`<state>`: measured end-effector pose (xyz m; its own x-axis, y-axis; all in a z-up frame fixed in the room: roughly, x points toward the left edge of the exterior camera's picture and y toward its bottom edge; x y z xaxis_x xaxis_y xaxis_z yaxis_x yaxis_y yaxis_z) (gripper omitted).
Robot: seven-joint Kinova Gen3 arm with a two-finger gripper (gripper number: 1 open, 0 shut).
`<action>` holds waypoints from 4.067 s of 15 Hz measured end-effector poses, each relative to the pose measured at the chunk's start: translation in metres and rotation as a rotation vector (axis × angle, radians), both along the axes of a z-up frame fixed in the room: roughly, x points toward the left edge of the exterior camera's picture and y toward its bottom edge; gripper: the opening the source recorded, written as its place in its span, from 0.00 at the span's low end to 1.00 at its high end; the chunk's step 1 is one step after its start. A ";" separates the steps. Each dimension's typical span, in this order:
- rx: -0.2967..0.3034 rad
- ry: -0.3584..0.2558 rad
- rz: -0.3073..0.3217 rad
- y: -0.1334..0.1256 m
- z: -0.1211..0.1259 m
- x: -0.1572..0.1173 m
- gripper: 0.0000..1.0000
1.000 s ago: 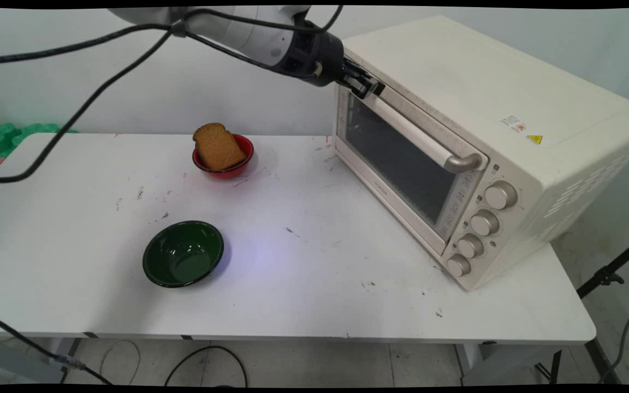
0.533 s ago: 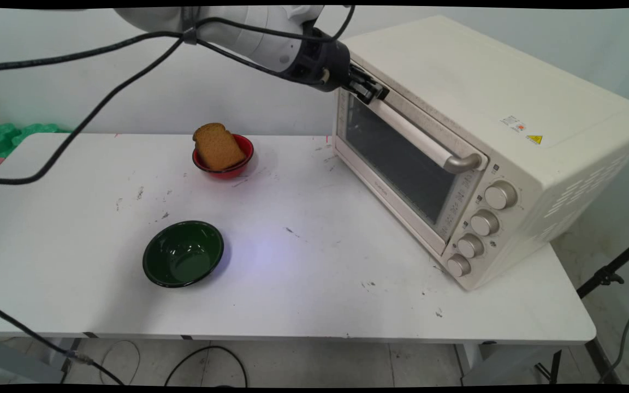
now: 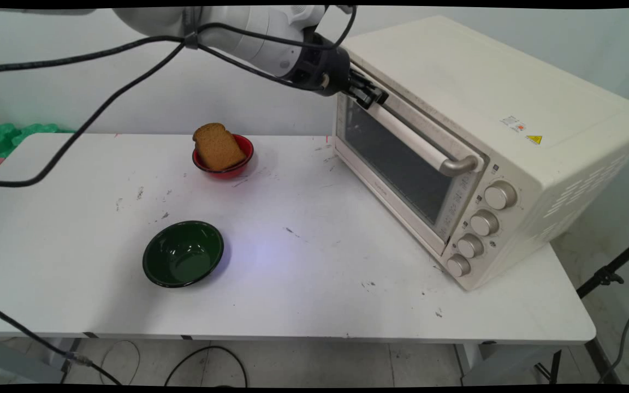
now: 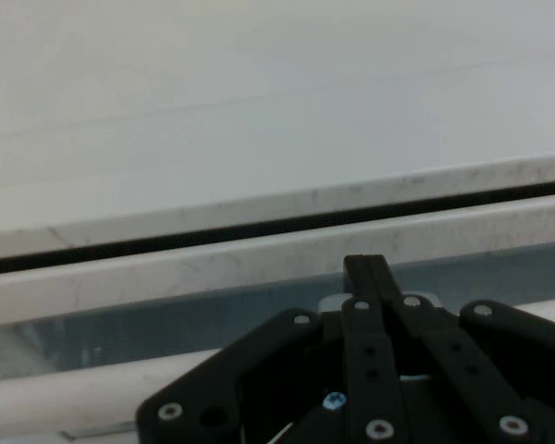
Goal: Open the oven
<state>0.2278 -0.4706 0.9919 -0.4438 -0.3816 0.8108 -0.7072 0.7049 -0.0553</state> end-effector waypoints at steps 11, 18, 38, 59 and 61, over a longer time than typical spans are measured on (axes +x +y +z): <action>0.017 -0.046 -0.026 0.021 -0.009 0.013 0.00; 0.039 -0.082 -0.033 0.037 -0.021 0.027 0.00; 0.112 -0.120 0.019 0.064 -0.075 0.067 0.00; 0.185 -0.066 0.073 0.103 -0.139 0.129 0.00; 0.186 -0.059 0.070 0.104 -0.142 0.134 0.00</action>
